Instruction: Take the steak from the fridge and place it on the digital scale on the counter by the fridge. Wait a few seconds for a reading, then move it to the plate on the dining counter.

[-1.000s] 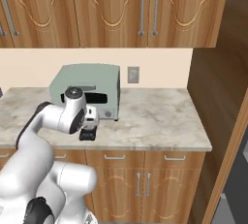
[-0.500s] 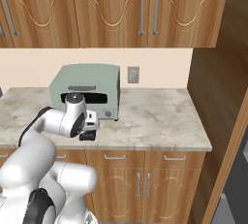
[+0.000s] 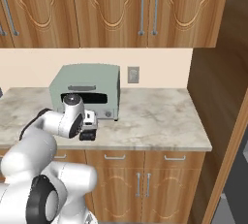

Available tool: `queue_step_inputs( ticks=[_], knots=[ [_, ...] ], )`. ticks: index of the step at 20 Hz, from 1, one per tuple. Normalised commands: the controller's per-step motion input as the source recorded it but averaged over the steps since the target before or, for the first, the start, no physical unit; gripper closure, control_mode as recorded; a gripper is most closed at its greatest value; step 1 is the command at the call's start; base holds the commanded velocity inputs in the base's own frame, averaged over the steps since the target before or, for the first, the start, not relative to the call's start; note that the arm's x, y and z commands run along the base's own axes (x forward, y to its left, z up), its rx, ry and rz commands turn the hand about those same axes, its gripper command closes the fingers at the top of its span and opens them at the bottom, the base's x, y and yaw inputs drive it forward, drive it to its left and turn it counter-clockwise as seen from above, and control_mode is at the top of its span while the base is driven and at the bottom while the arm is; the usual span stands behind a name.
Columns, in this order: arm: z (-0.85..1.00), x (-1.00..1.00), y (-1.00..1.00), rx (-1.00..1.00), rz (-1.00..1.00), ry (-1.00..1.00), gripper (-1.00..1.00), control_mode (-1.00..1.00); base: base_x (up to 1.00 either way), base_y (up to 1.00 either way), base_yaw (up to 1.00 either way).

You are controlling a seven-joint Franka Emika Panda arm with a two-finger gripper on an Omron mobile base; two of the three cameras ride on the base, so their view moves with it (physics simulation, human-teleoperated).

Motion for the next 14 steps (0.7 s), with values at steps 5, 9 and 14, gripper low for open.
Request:
queue_step_inputs(
  ticks=[5, 9, 14],
  knots=[
    [0.00, 0.27, -0.01, 0.00, 0.00, 0.03, 1.00, -1.00, 0.00, 0.00, 0.00],
    [-0.01, 0.05, -0.02, 0.00, 0.00, 0.04, 1.00, -1.00, 0.00, 0.00, 0.00],
    [-0.22, 0.11, 0.00, -0.01, 0.00, 0.07, 1.00, -1.00, 0.00, 0.00, 0.00]
  ],
)
